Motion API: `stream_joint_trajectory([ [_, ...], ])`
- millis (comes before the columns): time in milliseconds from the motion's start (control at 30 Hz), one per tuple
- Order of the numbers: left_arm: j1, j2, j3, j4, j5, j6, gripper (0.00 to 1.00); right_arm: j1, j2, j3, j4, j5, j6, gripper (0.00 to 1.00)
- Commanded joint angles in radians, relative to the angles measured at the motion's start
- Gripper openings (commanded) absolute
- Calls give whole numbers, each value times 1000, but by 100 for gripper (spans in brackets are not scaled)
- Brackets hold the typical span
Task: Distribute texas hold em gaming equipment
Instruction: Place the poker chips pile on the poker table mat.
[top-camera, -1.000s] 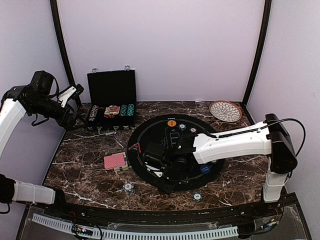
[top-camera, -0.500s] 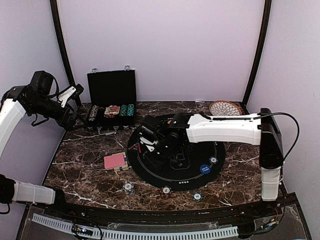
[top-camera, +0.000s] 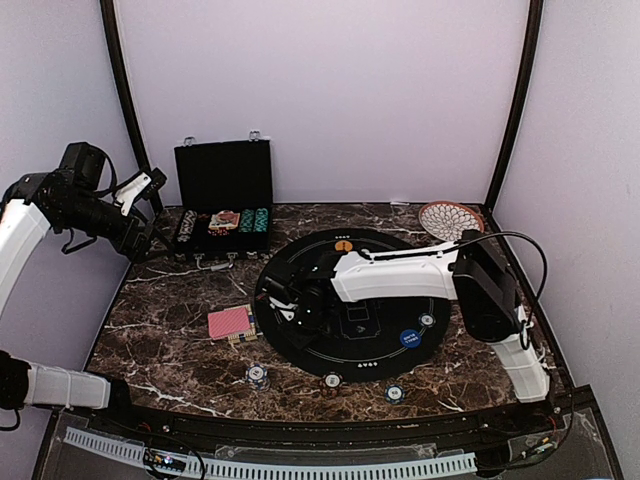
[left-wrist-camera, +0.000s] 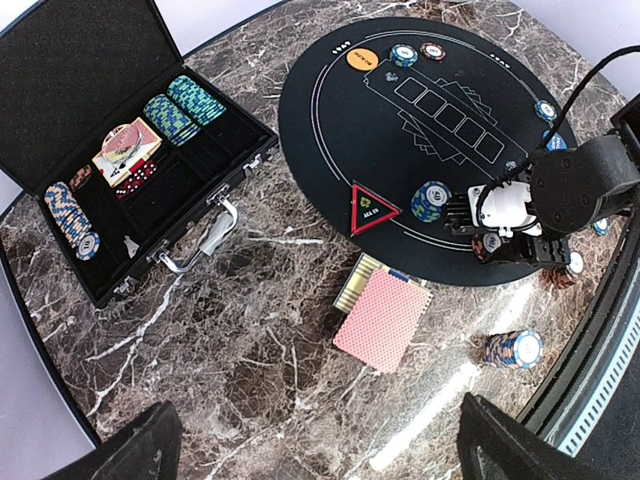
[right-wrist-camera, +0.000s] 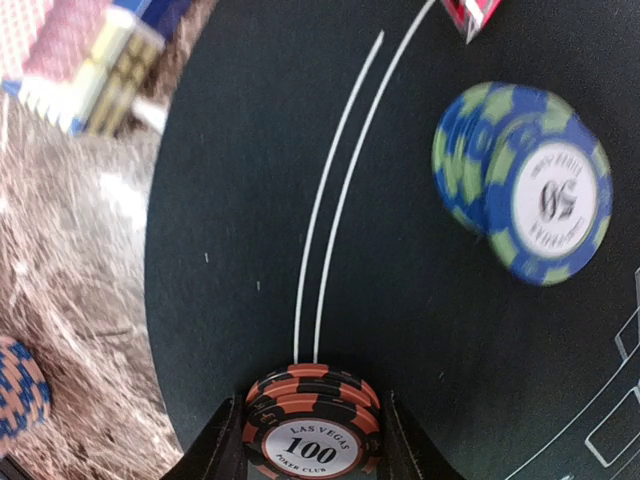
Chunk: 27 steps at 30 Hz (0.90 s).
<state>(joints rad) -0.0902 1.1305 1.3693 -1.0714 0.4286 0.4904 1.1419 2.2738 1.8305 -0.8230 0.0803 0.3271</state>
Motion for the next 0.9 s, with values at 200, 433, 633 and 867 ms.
stream_joint_trajectory([
  [200,-5,-18,-17,-1,6,14,99,-31,18,3,73,37,12,52],
  [433,-6,-18,-21,-2,6,17,99,-31,-75,-61,62,18,6,68],
  [633,-5,-19,-21,-4,10,19,99,-14,-239,-173,38,-25,16,68],
  [867,-5,-14,-19,-5,20,21,99,41,-355,-326,-19,-77,37,76],
])
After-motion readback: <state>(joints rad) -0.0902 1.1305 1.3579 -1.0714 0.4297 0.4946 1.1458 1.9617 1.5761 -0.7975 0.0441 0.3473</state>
